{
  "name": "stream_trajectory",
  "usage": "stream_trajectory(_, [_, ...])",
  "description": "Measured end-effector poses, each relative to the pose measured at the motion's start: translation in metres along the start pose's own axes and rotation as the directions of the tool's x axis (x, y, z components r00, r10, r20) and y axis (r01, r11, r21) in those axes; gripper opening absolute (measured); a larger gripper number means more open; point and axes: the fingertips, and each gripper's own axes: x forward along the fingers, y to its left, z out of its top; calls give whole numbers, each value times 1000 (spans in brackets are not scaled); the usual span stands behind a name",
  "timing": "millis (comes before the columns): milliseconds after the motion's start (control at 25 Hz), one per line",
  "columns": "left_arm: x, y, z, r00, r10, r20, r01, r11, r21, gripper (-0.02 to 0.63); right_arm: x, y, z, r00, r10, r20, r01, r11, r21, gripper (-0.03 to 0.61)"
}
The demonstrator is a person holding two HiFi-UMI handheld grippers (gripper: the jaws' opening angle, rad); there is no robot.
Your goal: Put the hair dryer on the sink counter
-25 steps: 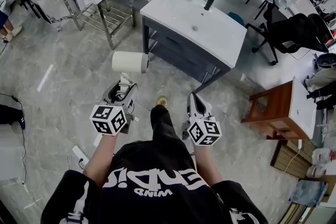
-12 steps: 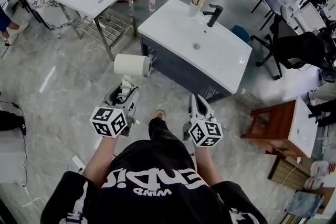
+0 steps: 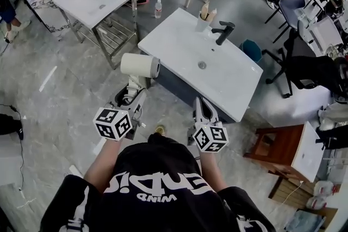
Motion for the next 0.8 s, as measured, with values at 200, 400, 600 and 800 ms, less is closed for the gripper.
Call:
stream_trajectory(200, [34, 13, 10, 1000, -1, 5, 1, 1000, -6, 244, 34, -13, 10, 1000, 14, -9, -14, 1000, -16, 24])
stream_trajectory(400, [62, 25, 20, 1000, -6, -15, 6, 1000, -3, 244, 63, -17, 19, 1000, 19, -15, -19, 1000, -7, 25])
stream_trajectory(600, [102, 41, 32, 999, -37, -33, 37, 999, 4, 244, 93, -30, 22, 1000, -3, -27, 3, 1000, -4, 25])
stream_trajectory(800, [150, 60, 44, 995, -80, -59, 80, 997, 7, 244, 131, -44, 28, 999, -29, -31, 29, 1000, 5, 25])
